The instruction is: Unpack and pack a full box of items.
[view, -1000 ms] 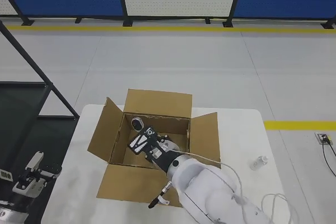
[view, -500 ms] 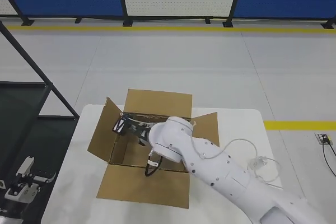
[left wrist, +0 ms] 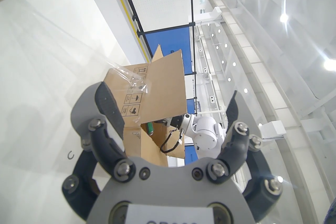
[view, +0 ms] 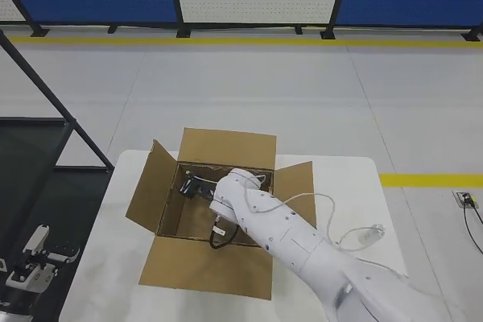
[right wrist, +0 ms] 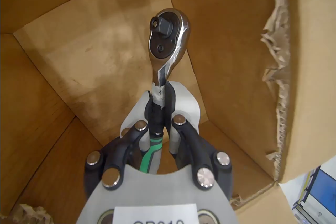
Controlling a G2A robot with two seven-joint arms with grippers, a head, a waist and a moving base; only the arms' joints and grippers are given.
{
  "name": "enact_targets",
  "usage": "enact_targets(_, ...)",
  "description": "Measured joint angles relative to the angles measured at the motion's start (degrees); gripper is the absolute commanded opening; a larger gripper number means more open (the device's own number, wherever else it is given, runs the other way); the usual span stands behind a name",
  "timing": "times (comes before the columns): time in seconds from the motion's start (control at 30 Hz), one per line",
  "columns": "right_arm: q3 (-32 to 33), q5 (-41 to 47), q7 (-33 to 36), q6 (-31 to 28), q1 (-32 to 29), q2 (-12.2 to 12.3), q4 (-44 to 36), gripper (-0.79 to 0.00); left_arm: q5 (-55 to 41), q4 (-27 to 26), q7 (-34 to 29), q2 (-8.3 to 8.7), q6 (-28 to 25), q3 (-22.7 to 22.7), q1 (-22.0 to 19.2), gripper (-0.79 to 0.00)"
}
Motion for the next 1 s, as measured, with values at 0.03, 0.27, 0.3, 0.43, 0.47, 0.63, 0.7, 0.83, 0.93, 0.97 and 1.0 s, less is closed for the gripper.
enact_targets(0.03, -0.2, 0.1, -0.5, -0.2, 0.0, -0.7, 1.4, -0.785, 0.0, 0.0, 0.0, -0.01, 0.0, 0.0, 0.0, 0.000)
enact_targets(0.27, -1.0, 0.0, -4.3, 2.2, -0.3, -5.3, 10.5, -0.785, 0.1, 0.0, 0.1, -0.11, -0.1, -0.3, 0.0, 0.000)
enact_targets(0.3, -1.0, 0.1, -4.8, 2.3, -0.3, -5.8, 11.3, -0.785, 0.1, 0.0, 0.1, -0.13, -0.1, -0.3, 0.0, 0.000)
enact_targets(0.43, -0.9, 0.3, -6.2, 1.9, -0.1, -7.5, 14.5, -0.785, 0.1, 0.0, 0.2, -0.19, -0.1, -0.5, 0.2, 0.000)
enact_targets(0.47, -0.9, 0.2, -6.4, 1.8, 0.0, -8.0, 15.3, -0.785, 0.1, 0.0, 0.2, -0.21, -0.1, -0.5, 0.2, 0.000)
enact_targets(0.63, -0.8, -0.2, -6.9, 2.0, 0.0, -9.5, 18.0, -0.785, 0.0, -0.1, 0.2, -0.29, -0.1, -0.6, 0.3, 0.000)
enact_targets(0.7, -0.7, -0.3, -7.2, 2.0, 0.1, -9.9, 19.0, -0.782, 0.0, -0.1, 0.2, -0.32, -0.1, -0.6, 0.3, 0.000)
enact_targets(0.83, -0.3, -0.1, -7.6, 1.8, 0.2, -10.6, 20.6, -0.736, -0.1, 0.0, 0.2, -0.36, -0.1, -0.9, 0.2, 0.000)
enact_targets(0.93, 0.1, 0.3, -7.7, 1.7, 0.4, -10.8, 21.4, -0.625, -0.2, 0.1, 0.1, -0.40, -0.2, -1.0, 0.2, 0.000)
enact_targets(0.97, 0.3, 0.5, -7.7, 1.6, 0.5, -10.9, 21.6, -0.613, -0.2, 0.1, 0.1, -0.41, -0.2, -1.0, 0.2, 0.000)
enact_targets(1.0, 0.4, 0.6, -7.8, 1.5, 0.6, -10.9, 21.6, -0.597, -0.2, 0.2, 0.1, -0.43, -0.2, -1.1, 0.2, 0.000)
